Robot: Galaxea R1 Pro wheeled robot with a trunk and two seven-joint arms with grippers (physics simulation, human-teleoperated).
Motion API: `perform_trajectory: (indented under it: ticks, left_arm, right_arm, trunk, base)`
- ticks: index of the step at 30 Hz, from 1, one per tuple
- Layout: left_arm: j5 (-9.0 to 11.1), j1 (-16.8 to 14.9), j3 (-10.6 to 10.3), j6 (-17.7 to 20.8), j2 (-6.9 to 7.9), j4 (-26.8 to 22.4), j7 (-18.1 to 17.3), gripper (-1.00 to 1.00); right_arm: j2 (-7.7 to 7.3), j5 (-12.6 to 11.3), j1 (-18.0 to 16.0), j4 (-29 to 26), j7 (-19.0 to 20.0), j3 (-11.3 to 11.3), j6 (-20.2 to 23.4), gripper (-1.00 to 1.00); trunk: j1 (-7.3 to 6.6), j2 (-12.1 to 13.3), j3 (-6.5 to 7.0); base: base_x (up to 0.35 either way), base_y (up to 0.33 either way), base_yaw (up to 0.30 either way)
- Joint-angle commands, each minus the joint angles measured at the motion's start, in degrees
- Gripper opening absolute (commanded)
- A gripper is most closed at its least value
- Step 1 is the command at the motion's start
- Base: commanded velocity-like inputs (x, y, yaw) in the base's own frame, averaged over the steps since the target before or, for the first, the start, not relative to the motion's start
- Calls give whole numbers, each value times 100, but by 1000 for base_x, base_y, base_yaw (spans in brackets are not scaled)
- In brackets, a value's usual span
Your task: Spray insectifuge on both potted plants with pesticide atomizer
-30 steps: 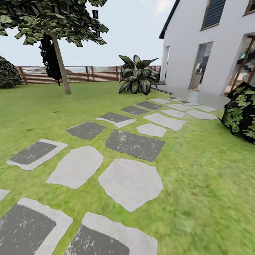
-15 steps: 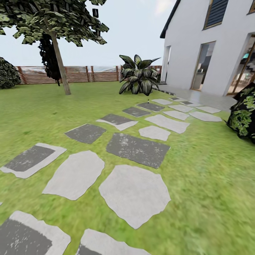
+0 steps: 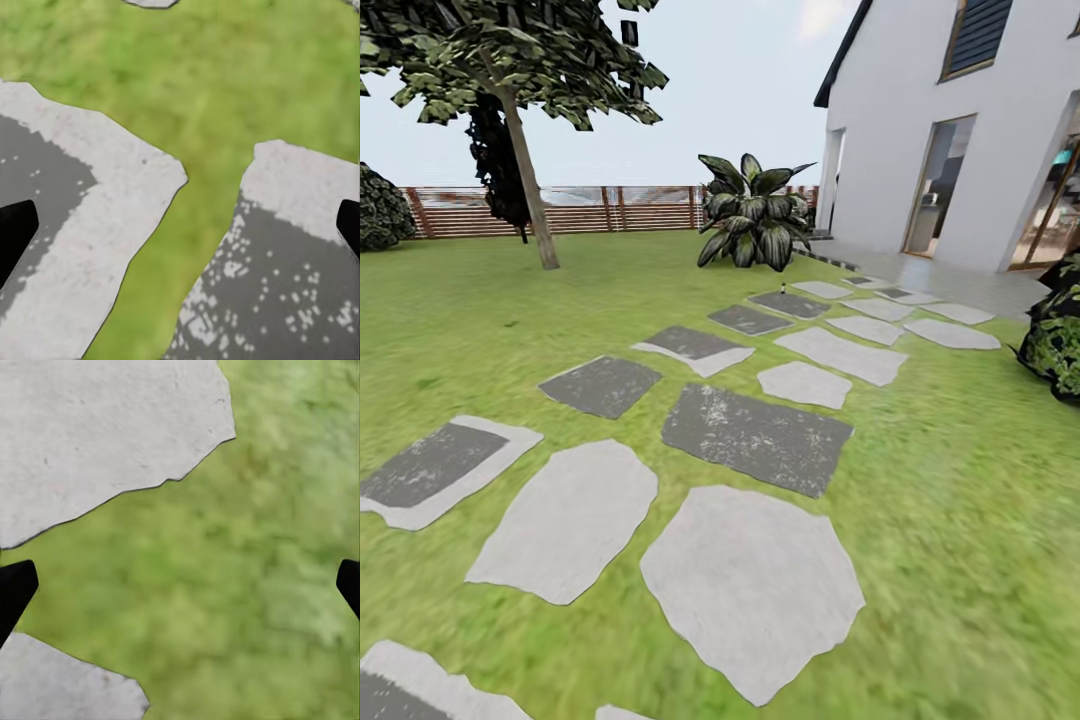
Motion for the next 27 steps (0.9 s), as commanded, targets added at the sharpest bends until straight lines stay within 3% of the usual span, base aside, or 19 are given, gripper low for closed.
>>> perform_trajectory:
  ticks: [1, 20, 27]
  left_arm:
    - [5, -4, 6, -19, -1, 5, 4, 100]
    - [-1, -4, 5, -19, -1, 5, 4, 100]
    - [-4, -4, 6, -19, -1, 0, 4, 100]
  right_arm:
    - [0, 20, -3, 3, -27, 4, -13, 100]
    - [6, 16, -3, 97, -27, 4, -8, 100]
    - [106, -11, -3, 390, -43, -13, -212, 100]
  trunk:
    - [3, -2, -5]
    - [3, -2, -5]
    - [3, -2, -5]
  base:
    - [333, 89, 0]
    - [333, 83, 0]
    - [333, 80, 0]
